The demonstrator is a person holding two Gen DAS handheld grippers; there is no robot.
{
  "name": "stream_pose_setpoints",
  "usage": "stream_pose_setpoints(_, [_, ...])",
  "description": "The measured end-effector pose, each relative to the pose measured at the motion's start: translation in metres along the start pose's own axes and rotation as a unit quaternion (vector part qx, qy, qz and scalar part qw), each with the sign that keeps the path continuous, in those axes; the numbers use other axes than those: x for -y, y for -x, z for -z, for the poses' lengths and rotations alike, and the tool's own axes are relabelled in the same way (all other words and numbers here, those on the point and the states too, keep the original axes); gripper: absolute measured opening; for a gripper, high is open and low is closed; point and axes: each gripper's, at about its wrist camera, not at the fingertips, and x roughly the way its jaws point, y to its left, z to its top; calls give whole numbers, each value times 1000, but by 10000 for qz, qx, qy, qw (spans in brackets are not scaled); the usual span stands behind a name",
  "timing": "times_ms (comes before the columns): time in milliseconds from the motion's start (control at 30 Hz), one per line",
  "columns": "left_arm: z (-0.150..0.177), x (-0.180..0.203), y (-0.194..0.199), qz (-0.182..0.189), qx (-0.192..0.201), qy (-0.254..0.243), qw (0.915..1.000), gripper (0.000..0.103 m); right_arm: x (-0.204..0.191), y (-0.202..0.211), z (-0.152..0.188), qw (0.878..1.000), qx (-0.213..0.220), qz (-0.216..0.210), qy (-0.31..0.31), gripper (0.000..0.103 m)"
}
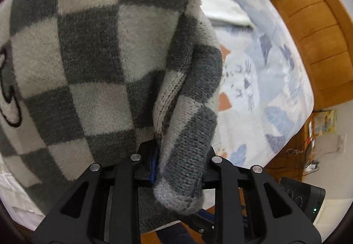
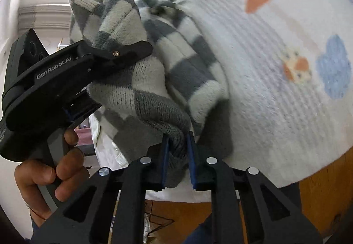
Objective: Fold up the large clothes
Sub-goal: 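Grasp the folded cardigan edge with both grippers and lift it toward each other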
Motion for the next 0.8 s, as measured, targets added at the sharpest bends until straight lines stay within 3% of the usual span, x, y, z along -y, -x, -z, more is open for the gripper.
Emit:
stream_pose_setpoints(200, [-5,6,-19,-66,-84,-84,9999,26,11,18,-11,9997,-185,181,41,24])
stream_pose_setpoints(300, [0,1,-13,48,-52,-20,10000,28,6,26,-31,9965,-128,689,445,25])
stream_pose_setpoints(433, [12,-11,4,273,-4,32,9996,37,-8,57,-54,9912,197,1049,779,25])
stream_pose_setpoints(633, [36,-14,8,645,-258,98,9975,39,-92,83,-101,9780,866,866,1686,25])
stream_pose_setpoints(800, [54,-28,38,1257,-261,396,9909,45,-143,51,-105,9716,599,855,2125,25])
